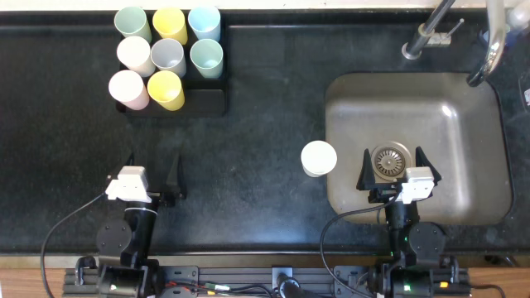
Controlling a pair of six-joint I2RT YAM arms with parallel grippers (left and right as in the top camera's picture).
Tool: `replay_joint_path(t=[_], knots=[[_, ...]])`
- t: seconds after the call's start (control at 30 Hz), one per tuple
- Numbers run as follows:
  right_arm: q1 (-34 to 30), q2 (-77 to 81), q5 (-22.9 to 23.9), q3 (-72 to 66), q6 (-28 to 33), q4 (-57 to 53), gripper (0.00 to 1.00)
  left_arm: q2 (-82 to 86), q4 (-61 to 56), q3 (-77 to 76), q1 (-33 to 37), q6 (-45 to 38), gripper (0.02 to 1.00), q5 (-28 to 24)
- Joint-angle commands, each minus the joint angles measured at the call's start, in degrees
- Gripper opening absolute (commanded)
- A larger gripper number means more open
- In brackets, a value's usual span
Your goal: Store Cups
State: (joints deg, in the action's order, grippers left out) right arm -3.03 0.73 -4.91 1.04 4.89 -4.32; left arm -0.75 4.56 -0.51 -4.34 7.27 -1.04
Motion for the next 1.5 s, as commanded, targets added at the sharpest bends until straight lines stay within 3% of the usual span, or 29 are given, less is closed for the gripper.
replay_joint_path(t=[0.03,0.67,0.8,0.97,1.07,1.33,1.5], knots=[[-0.33,-0.48,0.46,-0.76,-0.2,0.22,0.998,0.59,0.28,0.07,0.52,-1.07,1.0,0.24],[-0.31,-0.48,0.44,-0.76,-0.22,0.26,0.996,0.59,0.28,0.07,0.52,-1.07,1.0,0.24],[0.15,-0.28,-3.19,-0.39,-1.29,0.63,1.0,0.59,0.28,0.07,0.52,-1.07,1.0,0.24],[0.42,8.61,-2.99,10.16,-1.29,-4.26,0.996,0.59,0.28,0.07,0.52,-1.07,1.0,0.24],[0.42,17.7,-3.06,22.08,-1.31,-11.74,0.996,0.59,0.28,0.07,0.52,-1.07,1.0,0.24],[0.42,45.83,-3.93,63.34,-2.95,-54.93,0.996,0.59,0.28,0.07,0.52,-1.07,1.0,0.24],[0.44,62.25,-6.91,78.47,-3.23,-73.48,0.996,0.59,0.28,0.07,0.52,-1.07,1.0,0.24]])
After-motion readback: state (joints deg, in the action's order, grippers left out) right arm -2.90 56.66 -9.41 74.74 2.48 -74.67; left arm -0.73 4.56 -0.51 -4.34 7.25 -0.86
